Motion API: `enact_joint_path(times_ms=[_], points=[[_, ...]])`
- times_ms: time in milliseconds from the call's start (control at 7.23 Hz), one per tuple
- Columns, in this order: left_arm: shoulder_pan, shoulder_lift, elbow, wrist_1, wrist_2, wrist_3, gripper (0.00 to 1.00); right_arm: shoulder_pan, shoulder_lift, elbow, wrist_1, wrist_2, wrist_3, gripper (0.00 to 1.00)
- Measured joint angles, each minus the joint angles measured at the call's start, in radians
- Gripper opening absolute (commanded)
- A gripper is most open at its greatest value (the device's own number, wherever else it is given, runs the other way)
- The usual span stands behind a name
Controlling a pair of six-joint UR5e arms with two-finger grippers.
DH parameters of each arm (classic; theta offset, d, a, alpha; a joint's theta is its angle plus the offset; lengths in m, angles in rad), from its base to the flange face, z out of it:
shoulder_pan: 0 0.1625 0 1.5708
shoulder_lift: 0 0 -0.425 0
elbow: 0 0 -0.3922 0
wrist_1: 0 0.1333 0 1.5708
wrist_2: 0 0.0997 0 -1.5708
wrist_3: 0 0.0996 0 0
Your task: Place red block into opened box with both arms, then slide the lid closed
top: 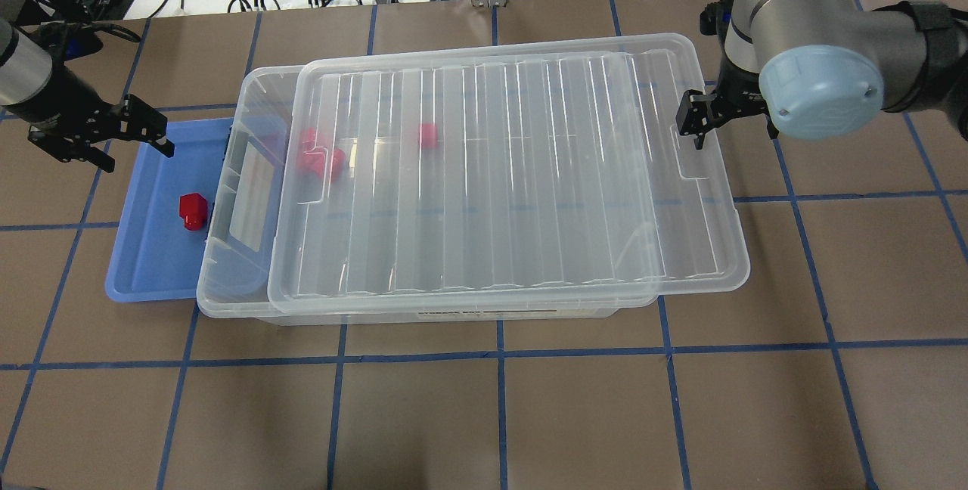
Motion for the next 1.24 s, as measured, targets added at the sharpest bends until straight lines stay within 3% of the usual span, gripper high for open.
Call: enact_joint_path(times_ms=[691, 968, 1106, 1245], points=[[0.057, -0.178, -0.114, 0.312, -0.012, -0.043, 1.0, -0.17, -0.006, -0.003, -0.004, -0.007, -0.155, 1.0], [0.046, -0.187, -0.137, 0.342, -0.011, -0.113, 0.97, -0.219, -0.006, -0.005, -0.004, -0.006, -0.194, 1.0], [0.042, -0.199, -0.143, 0.345, -0.011, -0.132, 0.87, -0.232, -0.006, -0.007, -0.004, -0.006, -0.2, 1.0], [0.04, -0.218, -0.149, 0.348, -0.011, -0.15, 0.62, -0.238, -0.007, -0.008, -0.003, -0.004, -0.201, 1.0]])
